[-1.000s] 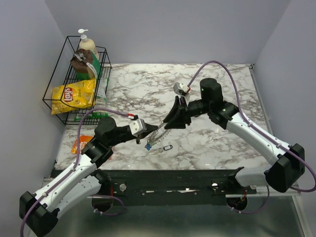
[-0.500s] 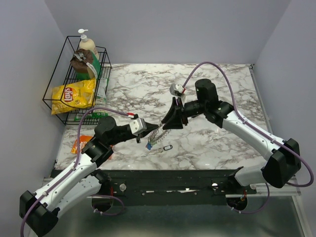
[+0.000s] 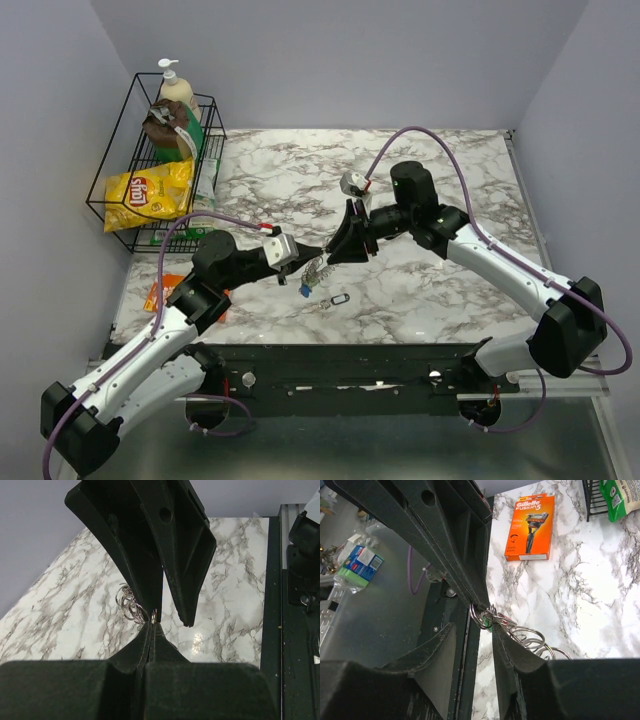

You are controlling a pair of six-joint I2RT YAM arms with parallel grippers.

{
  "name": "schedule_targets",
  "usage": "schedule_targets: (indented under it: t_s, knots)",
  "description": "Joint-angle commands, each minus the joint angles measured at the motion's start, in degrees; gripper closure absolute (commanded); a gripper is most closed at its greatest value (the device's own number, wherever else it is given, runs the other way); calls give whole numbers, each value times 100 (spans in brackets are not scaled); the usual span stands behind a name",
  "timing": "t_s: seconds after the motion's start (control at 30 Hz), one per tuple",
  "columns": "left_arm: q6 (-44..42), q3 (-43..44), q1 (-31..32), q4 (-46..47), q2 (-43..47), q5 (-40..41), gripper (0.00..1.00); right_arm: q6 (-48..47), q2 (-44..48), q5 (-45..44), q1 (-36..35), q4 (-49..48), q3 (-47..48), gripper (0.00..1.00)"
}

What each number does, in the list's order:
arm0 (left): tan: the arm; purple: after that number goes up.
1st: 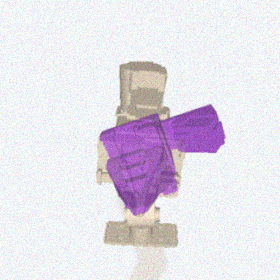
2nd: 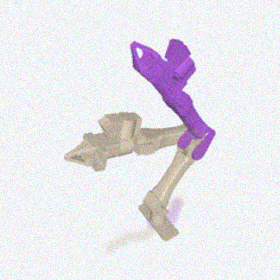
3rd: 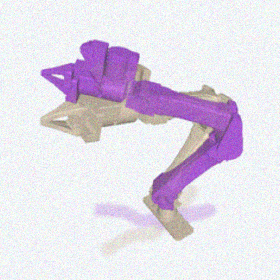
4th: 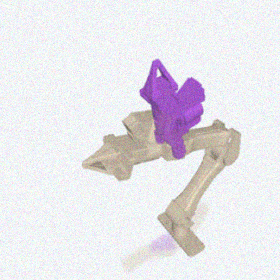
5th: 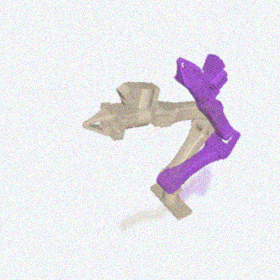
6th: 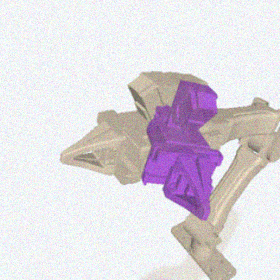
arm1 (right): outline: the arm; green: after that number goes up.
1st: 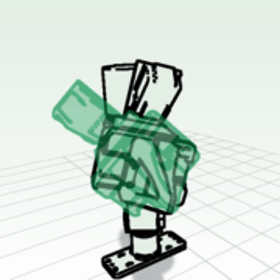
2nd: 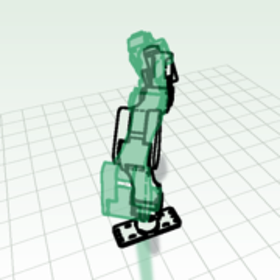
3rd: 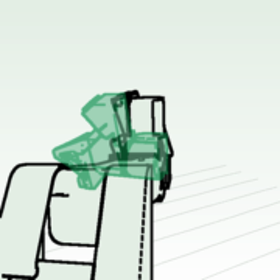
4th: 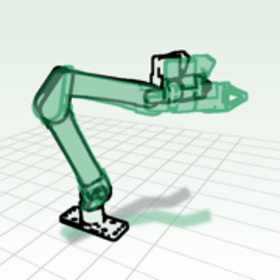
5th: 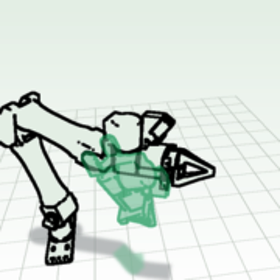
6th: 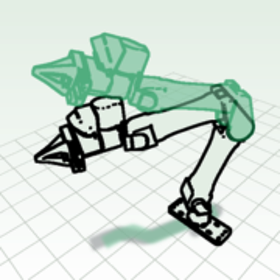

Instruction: Put the keys on the keyring

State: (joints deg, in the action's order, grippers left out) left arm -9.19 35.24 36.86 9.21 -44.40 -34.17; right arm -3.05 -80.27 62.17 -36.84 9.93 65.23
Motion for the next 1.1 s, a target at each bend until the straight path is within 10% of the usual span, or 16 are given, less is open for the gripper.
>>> schedule_targets:
  t_s: [0.0, 1.07]
  knots:
    - [-39, 272, -12, 283, -33, -177, 100, -12, -24, -65, -60, 44, 130, 58]
    - [66, 299, -21, 36, -68, -239, 100, 551, 477, -153, -86, -369, 33, 69]
